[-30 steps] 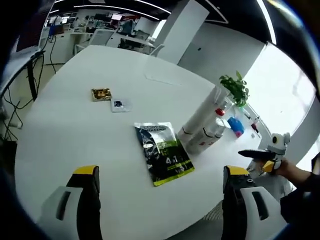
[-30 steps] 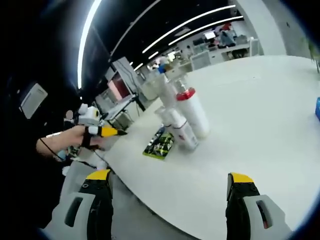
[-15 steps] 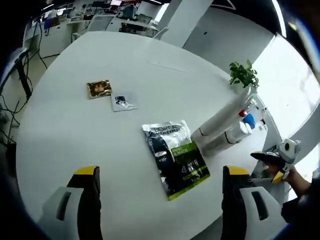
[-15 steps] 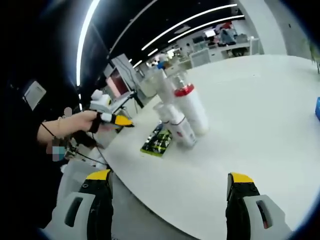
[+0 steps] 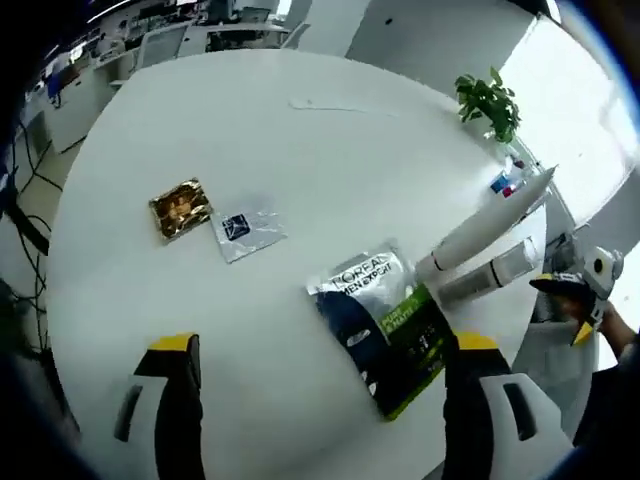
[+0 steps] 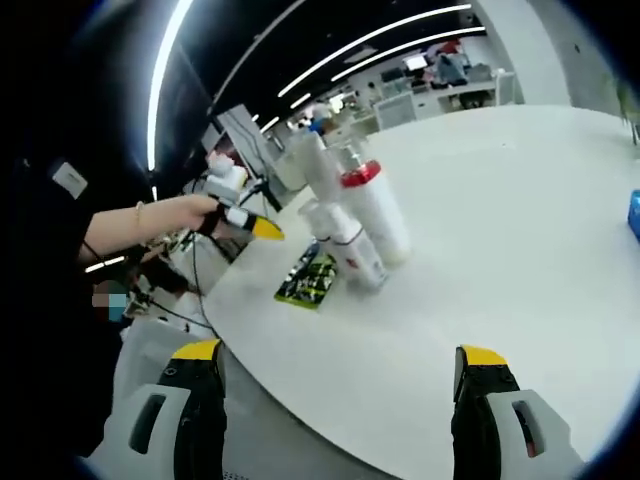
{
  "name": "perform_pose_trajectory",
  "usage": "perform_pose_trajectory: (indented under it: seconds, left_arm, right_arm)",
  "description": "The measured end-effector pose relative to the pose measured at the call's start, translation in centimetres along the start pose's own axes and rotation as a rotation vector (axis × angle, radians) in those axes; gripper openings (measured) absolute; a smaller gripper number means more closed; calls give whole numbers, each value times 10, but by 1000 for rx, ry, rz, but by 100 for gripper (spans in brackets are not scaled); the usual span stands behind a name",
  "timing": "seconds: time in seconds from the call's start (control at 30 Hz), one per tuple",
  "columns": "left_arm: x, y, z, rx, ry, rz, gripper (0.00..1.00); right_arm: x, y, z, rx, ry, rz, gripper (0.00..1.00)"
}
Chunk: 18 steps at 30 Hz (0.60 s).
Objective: Arrange the skincare products in the storage area until every visible bottle or jar stands upright without overlapping.
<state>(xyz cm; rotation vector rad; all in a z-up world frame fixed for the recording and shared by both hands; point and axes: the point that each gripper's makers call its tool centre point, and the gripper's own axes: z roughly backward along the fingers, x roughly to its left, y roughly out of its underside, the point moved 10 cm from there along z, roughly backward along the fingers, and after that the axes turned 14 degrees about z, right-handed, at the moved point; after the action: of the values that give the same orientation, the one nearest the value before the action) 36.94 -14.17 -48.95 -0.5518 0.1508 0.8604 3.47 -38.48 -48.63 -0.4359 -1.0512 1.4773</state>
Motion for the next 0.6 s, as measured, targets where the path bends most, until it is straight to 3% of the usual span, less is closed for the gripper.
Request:
perform_pose_trajectory:
  seconds: [0.17,0.27,0.47,0.6]
  left_arm:
    - [7,-20,-8,2,14,-67,92]
    - [15,-31,-13,20,-28,-142,90]
    - [18,-44,-16,12,-40,-193,82]
    - [22,-48,-17,69,-43,-331,76]
  right_arm:
    - [-2,0,1,-7,13,-17,99]
    - [-2,0,1,-5,19,-21,99]
    - [-3,1,0,3,30,-23,99]
    - [-4,2,0,12,32,-26,99]
